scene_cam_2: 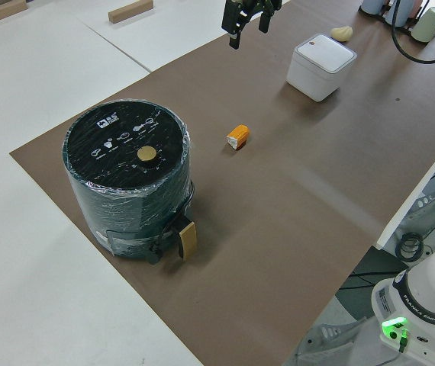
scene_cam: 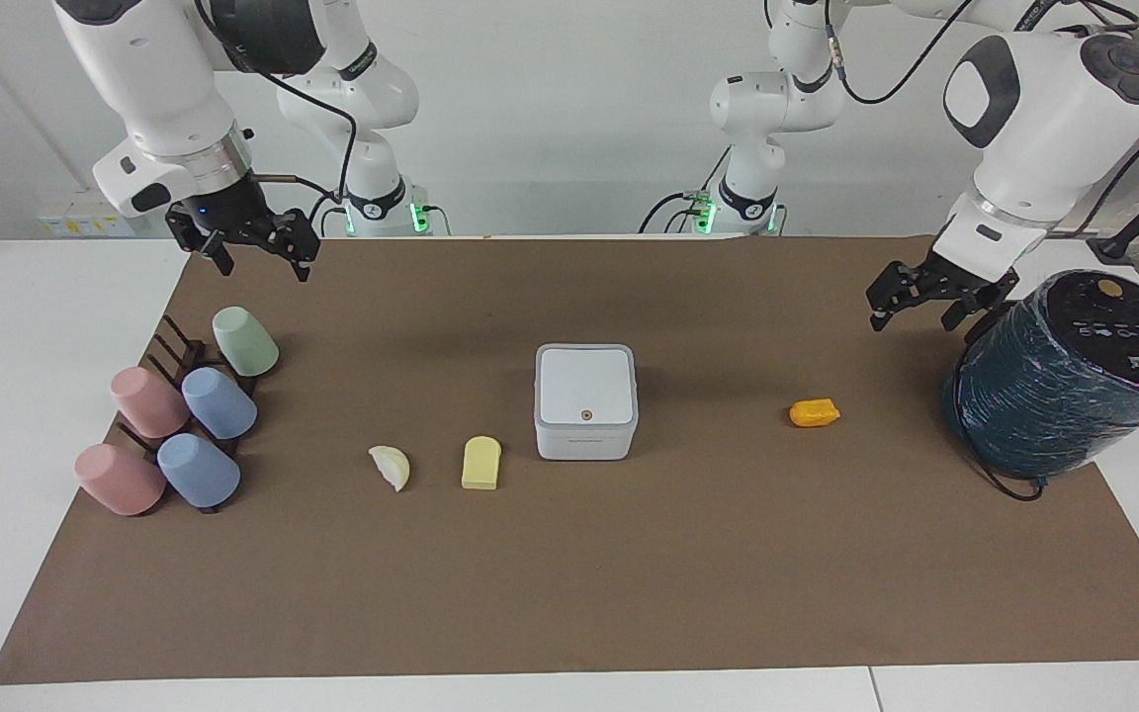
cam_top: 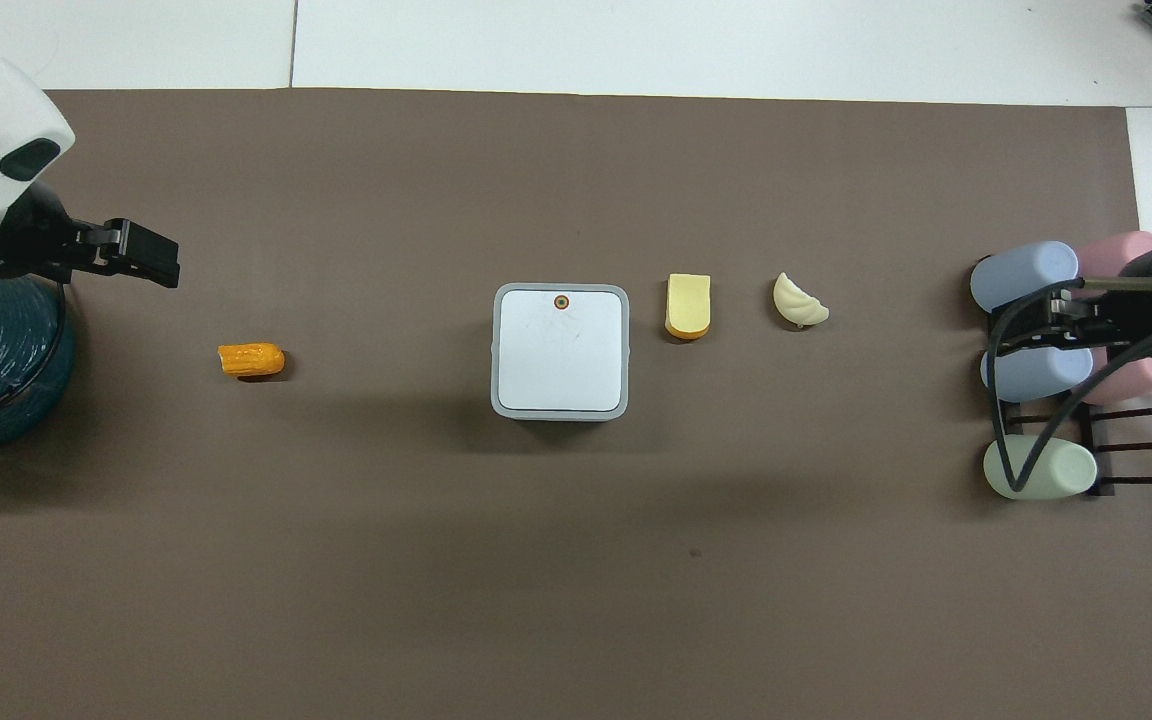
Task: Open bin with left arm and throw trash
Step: 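Move the left gripper to the lid while the right gripper reaches the dumpling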
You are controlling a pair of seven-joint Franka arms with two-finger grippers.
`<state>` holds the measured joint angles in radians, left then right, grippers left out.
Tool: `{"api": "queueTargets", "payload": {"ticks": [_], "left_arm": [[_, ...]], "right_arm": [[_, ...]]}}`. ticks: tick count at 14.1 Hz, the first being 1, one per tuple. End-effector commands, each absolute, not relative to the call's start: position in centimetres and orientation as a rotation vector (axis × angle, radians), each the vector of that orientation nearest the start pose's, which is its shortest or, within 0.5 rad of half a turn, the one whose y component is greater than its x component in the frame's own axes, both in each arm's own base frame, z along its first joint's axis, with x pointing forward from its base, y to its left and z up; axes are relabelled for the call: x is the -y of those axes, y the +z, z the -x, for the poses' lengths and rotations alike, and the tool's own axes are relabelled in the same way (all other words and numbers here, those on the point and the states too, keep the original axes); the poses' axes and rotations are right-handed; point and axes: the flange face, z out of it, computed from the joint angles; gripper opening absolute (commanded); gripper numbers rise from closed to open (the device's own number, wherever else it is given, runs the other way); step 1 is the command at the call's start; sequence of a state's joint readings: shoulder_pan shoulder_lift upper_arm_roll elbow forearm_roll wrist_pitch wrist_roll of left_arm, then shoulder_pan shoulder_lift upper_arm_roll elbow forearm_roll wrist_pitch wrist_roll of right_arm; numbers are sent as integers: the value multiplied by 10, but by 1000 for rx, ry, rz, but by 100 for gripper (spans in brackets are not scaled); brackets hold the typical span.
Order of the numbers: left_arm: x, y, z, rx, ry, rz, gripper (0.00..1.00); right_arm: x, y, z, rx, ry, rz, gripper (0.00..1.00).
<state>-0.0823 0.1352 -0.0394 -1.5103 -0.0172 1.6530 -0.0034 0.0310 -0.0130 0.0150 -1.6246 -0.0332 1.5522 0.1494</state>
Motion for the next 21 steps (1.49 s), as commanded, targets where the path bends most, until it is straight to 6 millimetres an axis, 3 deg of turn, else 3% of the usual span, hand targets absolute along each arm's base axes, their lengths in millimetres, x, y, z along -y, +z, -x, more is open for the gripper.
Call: {"api": "queueTargets", "payload": {"ticks": [1, 3, 7, 10, 14, 16, 17, 21], "left_arm": [[111, 581, -581, -125, -17, 3149, 68], [144, 577, -571, -68, 1, 3178, 31], [205, 569, -555, 58, -44, 3248, 3], [252, 556, -543, 112, -104, 3287, 0], [307, 530, -529, 219, -186, 3352, 0], [331, 511, -522, 216, -205, 3366, 0], [343, 503, -521, 233, -217, 3374, 0], [359, 484, -517, 255, -289, 3419, 0]], "right_arm": [[-18, 605, -539, -133, 104, 3160, 100], [-21, 605, -540, -119, 99, 3160, 100], [-17, 597, -547, -131, 8, 3157, 100], [-17, 558, -555, -118, -38, 3155, 100], [-26, 467, -582, -80, -110, 3149, 100], [-30, 433, -599, -34, -141, 3146, 100], [-42, 417, -606, -5, -158, 3142, 100], [-63, 357, -624, 73, -188, 3135, 100]]}}
